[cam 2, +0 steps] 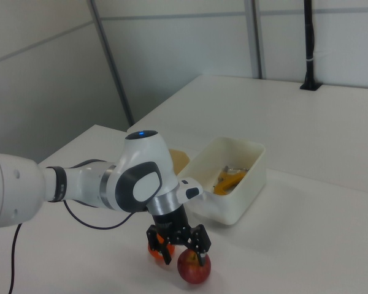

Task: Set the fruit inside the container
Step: 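Close the gripper around the red apple and lift it, then carry the apple over the white container and lower it inside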

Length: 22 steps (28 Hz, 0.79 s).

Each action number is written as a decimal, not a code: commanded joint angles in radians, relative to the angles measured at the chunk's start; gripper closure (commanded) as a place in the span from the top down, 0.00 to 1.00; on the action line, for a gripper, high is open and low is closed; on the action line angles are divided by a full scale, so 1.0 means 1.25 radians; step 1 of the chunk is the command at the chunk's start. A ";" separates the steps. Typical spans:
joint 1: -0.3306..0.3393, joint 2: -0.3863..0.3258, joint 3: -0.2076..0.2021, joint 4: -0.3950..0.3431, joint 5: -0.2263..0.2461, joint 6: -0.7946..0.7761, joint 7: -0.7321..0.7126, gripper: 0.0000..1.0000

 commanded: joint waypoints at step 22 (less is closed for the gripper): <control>0.000 0.073 -0.004 0.226 0.068 -0.115 -0.001 0.03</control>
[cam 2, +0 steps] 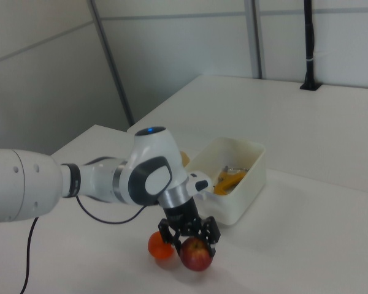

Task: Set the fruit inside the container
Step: 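Carry the apple over the white container and lower it inside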

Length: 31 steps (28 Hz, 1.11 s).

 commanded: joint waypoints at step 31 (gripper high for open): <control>-0.009 0.035 -0.002 0.300 0.232 -0.024 0.177 1.00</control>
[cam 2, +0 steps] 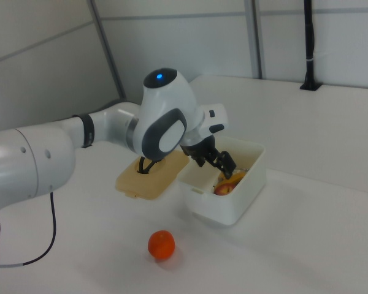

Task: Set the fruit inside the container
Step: 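Carry the apple over the white container and lower it inside, then move the gripper over the orange and lower onto it, then close the gripper on the orange and lift it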

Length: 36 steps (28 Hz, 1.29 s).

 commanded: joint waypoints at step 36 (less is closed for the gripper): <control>0.165 -0.028 0.026 -0.236 -0.192 -0.214 -0.064 1.00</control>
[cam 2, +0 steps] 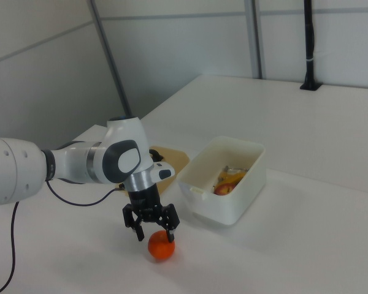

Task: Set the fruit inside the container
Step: 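Close the gripper on the orange and lift it, then carry the orange into the white container and open the gripper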

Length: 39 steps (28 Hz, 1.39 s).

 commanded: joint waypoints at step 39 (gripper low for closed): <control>-0.100 0.043 -0.030 0.263 0.118 0.198 0.068 0.14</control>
